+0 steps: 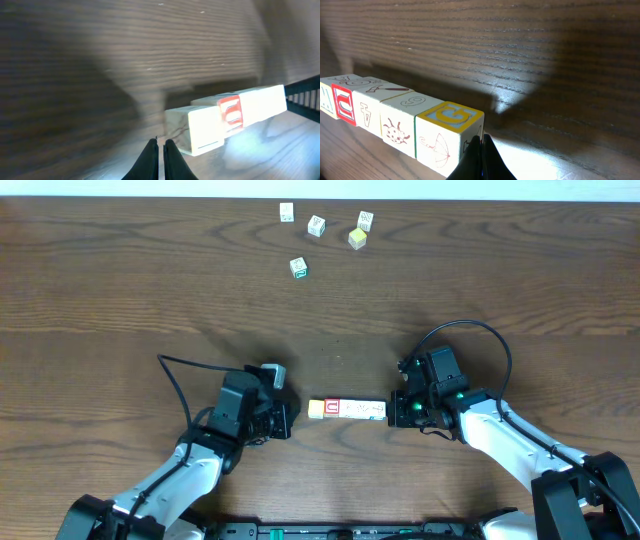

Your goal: Lift 5 blocks

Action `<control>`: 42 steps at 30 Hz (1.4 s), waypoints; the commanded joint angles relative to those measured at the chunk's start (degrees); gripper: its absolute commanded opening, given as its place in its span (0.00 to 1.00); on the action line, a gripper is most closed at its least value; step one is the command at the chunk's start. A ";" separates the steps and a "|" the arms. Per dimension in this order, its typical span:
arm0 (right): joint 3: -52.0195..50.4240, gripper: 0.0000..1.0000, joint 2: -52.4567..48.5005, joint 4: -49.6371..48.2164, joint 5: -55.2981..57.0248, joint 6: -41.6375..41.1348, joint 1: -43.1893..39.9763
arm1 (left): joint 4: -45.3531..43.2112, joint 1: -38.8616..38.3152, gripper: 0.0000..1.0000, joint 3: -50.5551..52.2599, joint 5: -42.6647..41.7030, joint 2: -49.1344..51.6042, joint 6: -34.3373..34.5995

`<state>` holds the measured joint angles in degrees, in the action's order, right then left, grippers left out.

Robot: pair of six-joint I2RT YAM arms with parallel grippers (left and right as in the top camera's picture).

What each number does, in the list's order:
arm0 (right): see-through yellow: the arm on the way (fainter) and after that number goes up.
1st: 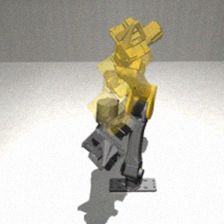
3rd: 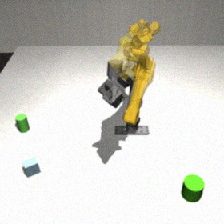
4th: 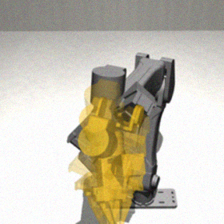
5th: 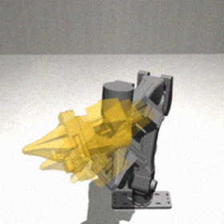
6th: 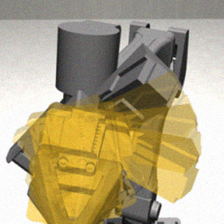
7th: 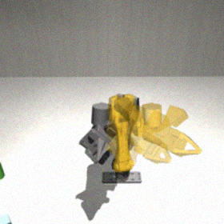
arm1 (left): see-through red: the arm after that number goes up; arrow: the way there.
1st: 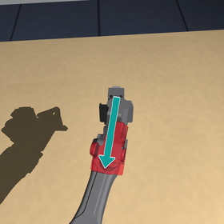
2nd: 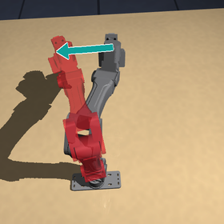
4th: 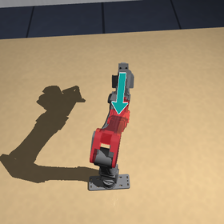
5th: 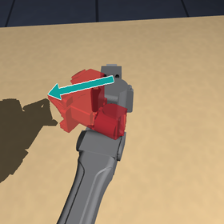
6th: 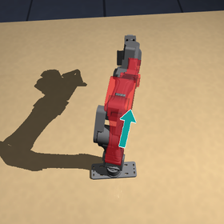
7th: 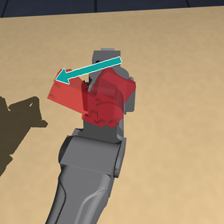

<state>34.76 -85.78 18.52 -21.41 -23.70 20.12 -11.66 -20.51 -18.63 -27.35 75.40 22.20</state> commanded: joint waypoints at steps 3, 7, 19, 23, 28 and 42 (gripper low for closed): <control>0.85 0.01 -0.39 -0.11 -0.48 0.15 0.94 | 0.72 2.93 0.07 -0.57 -2.25 -0.17 -2.51; 0.85 0.01 -0.39 -0.11 -0.46 0.15 0.94 | 0.79 2.93 0.07 -0.57 -2.29 -0.17 -2.51; 0.85 0.01 -0.39 -0.09 -0.48 -0.17 0.94 | 0.76 2.93 0.07 -0.57 -3.93 1.31 -3.30; 0.85 0.01 -0.39 -0.13 -0.48 -0.59 0.94 | 0.70 2.93 0.07 -0.57 -4.02 1.84 -3.23; 0.85 0.01 -0.39 -0.13 -0.48 -3.06 0.94 | 0.68 2.93 0.07 -0.57 -4.42 1.84 -3.02; 0.85 0.01 -0.39 -0.11 -0.48 -3.06 0.94 | -0.42 2.93 0.07 -0.57 -4.44 1.84 -2.86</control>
<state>34.76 -85.78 18.52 -21.43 -26.15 20.12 -11.97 -18.00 -18.63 -31.20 76.73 20.49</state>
